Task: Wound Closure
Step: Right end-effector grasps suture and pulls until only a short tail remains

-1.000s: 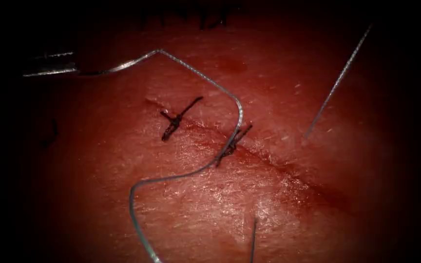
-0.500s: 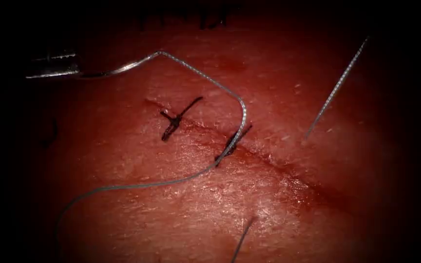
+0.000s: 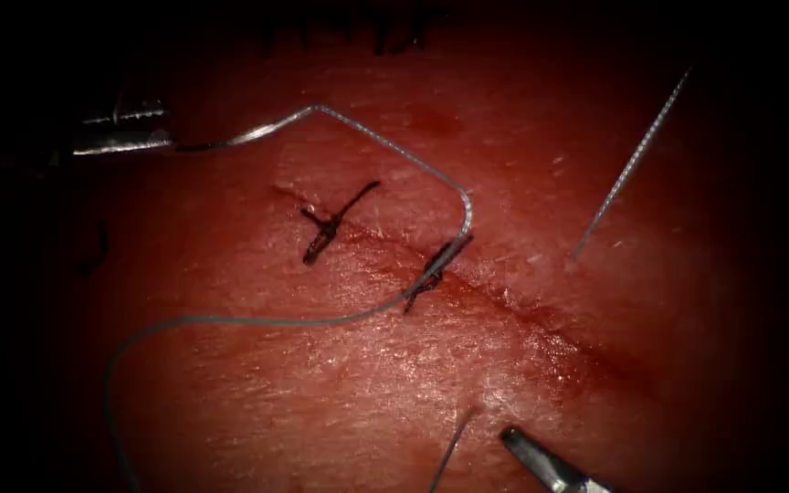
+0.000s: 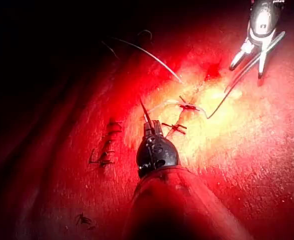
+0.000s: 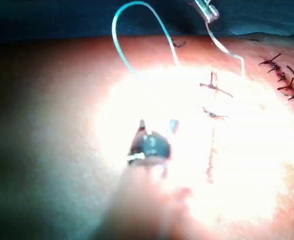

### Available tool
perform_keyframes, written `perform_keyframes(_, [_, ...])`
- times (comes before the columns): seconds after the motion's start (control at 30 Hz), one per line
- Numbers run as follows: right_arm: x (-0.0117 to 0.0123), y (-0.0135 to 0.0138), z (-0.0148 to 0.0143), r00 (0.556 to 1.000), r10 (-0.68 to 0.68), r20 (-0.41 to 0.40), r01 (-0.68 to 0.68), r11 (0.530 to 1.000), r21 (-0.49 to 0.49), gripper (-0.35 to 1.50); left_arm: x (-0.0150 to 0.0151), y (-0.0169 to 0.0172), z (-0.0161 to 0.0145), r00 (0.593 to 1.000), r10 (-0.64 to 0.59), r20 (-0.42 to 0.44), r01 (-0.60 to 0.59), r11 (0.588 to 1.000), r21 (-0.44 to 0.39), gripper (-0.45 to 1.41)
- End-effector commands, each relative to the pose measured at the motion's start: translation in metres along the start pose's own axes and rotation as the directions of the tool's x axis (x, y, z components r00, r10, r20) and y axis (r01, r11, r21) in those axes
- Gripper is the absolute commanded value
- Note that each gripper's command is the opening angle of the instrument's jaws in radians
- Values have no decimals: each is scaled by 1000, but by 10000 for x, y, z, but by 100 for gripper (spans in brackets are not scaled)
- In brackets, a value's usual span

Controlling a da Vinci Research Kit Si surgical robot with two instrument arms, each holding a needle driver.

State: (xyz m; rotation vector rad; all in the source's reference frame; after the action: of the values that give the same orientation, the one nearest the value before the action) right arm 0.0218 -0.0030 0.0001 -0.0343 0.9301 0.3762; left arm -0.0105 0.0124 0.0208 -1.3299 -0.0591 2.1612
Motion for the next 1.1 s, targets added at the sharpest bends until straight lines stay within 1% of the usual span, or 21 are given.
perform_keyframes(0.03, [-14, 0, 21, 1000, -6, 14, 6, 1000, -5, 130, -2, 1, 8, 1000, 0, -1, 0, 1000, -2, -45])
perform_keyframes(0.17, [-24, 4, 35, 1000, -10, 28, 11, 1000, -12, 128, -2, 1, 7, 1000, 0, -1, 0, 1000, -2, -45])
perform_keyframes(0.23, [-28, 8, 42, 1000, -11, 30, 11, 1000, -19, 120, -2, 1, 7, 1000, 0, -1, 0, 1000, -2, -45])
perform_keyframes(0.27, [-30, 9, 45, 999, -11, 47, 13, 999, -43, 98, -2, 1, 7, 1000, 0, -1, 0, 1000, -2, -45])
perform_keyframes(0.3, [-31, 9, 45, 998, -10, 59, 14, 998, -68, 83, -2, 1, 7, 1000, 0, -1, 0, 1000, -2, -45])
perform_keyframes(0.33, [-32, 9, 44, 997, -8, 77, 16, 995, -102, 46, -2, 1, 7, 1000, 0, -1, 0, 1000, -2, -45])
perform_keyframes(0.37, [-33, 8, 42, 997, -6, 83, 16, 993, -117, 9, -2, 1, 7, 1000, 0, -1, 0, 1000, -2, -45])
perform_keyframes(0.4, [-33, 8, 40, 996, -4, 87, 15, 992, -124, -35, -2, 1, 7, 1000, 0, -1, 0, 1000, -2, -45])
perform_keyframes(0.5, [-28, 1, 25, 992, 4, 123, 12, 992, -128, -35, -1, 0, 6, 1000, -1, 0, 1, 1000, -4, -45])
perform_keyframes(0.57, [-20, -6, 17, 993, 9, 115, 4, 994, -111, -35, -1, 0, 6, 1000, -1, 0, 1, 1000, -4, -45])
perform_keyframes(0.7, [7, -30, 0, 995, 14, 100, -6, 997, -80, -35, -1, 1, 6, 1000, -1, 0, 1, 1000, -4, -45])
perform_keyframes(0.83, [44, -66, -22, 996, 21, 83, -18, 999, -44, -35, -1, 1, 6, 1000, -1, 0, 1, 1000, -4, -45])
perform_keyframes(0.9, [80, -102, -37, 998, 13, 59, -13, 1000, -7, -35, -1, 1, 6, 1000, -1, 0, 1, 1000, -4, -45])
perform_keyframes(0.97, [96, -119, -41, 999, 9, 47, -10, 1000, 11, -35, -1, 1, 6, 1000, -1, 0, 1, 1000, -4, -45])
perform_keyframes(1.07, [114, -137, -45, 1000, 3, 29, -4, 999, 35, -35, -1, 1, 6, 1000, -1, 0, 1, 1000, -4, -45])
perform_keyframes(1.1, [125, -147, -47, 1000, 0, 19, -1, 999, 51, -35, -1, 1, 6, 1000, -1, 0, 1, 1000, -4, -45])
